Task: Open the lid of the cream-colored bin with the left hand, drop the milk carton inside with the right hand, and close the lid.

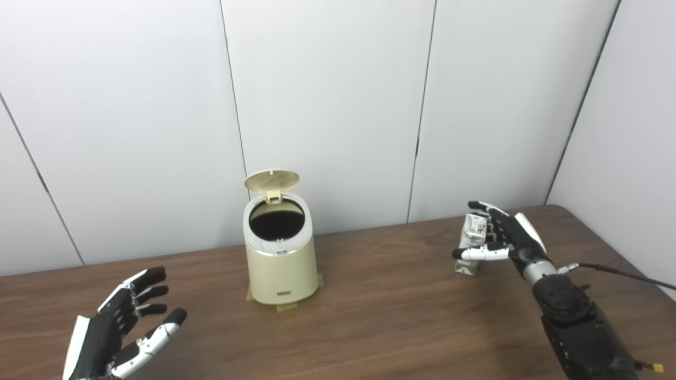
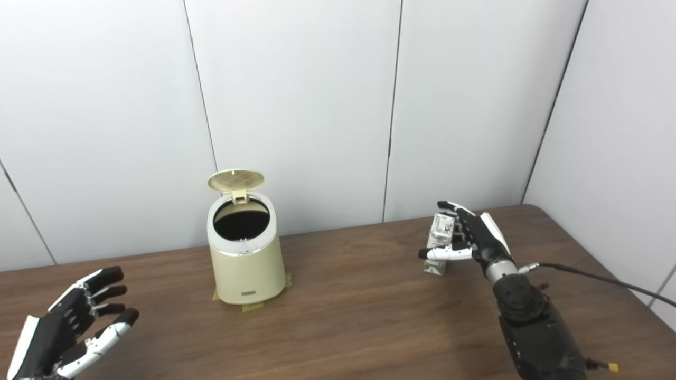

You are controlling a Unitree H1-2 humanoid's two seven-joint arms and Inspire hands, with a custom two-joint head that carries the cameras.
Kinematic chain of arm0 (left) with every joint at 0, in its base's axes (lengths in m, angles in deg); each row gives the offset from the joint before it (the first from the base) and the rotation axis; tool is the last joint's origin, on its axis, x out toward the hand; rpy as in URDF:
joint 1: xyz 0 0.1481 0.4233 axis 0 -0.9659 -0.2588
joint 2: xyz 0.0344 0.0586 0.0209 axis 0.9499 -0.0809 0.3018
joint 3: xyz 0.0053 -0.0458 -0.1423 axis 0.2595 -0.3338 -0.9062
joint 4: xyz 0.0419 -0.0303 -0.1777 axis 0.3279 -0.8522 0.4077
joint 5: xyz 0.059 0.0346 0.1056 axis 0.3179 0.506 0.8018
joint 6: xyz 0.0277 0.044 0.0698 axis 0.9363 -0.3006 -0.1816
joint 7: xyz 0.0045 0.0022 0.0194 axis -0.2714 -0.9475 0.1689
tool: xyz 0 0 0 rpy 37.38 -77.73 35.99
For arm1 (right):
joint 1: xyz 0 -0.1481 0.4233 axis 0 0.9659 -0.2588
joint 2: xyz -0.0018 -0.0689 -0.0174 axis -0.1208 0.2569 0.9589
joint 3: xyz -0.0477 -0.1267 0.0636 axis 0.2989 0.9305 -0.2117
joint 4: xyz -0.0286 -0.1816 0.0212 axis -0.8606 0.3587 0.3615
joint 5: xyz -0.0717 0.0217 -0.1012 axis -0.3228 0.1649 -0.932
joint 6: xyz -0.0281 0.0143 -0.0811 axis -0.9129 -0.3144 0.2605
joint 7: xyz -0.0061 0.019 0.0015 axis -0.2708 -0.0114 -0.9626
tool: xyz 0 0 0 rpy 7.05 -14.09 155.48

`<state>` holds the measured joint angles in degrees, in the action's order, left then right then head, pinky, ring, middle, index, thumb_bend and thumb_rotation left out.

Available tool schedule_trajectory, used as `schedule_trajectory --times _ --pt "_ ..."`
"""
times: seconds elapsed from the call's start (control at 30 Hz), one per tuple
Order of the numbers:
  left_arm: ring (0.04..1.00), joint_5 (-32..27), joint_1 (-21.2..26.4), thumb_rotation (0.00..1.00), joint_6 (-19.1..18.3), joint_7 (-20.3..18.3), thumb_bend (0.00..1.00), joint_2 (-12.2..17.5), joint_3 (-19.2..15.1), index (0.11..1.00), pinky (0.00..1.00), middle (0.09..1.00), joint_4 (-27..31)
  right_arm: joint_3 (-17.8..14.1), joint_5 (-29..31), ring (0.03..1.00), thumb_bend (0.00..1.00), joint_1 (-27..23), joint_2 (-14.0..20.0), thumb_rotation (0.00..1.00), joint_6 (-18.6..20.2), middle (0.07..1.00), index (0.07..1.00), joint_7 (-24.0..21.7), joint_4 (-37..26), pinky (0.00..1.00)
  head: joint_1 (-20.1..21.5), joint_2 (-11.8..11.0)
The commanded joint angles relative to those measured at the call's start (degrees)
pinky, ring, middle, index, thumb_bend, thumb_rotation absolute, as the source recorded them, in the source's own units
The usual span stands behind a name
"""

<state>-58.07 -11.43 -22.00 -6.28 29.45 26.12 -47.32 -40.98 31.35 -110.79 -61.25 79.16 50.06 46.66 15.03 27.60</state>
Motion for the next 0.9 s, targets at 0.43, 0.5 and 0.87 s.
schedule_trajectory --times 0.43,0.5,0.87 --pt "0.757 -0.2 1.6 0.19 1.5 -0.3 0.63 0.8 0.2 0.773 0.69 0.800 0.9 2.4 -5.8 0.406 0.53 -3.0 -0.1 0.00 0.0 0.462 0.499 7.2 -3.2 0.34 -0.3 0.7" --pt "0.755 -0.2 1.6 0.19 1.4 -0.4 0.63 0.8 0.2 0.772 0.68 0.801 0.8 2.7 -6.4 0.397 0.53 -3.0 0.0 0.00 0.0 0.453 0.504 7.5 -3.5 0.33 -0.3 0.7" --pt "0.763 0.1 1.6 0.21 0.8 -0.5 0.62 0.8 0.4 0.779 0.70 0.819 0.8 2.7 -5.9 0.368 0.53 -3.3 -1.3 0.00 -2.8 0.444 0.520 7.7 -10.8 0.31 -0.9 0.6"
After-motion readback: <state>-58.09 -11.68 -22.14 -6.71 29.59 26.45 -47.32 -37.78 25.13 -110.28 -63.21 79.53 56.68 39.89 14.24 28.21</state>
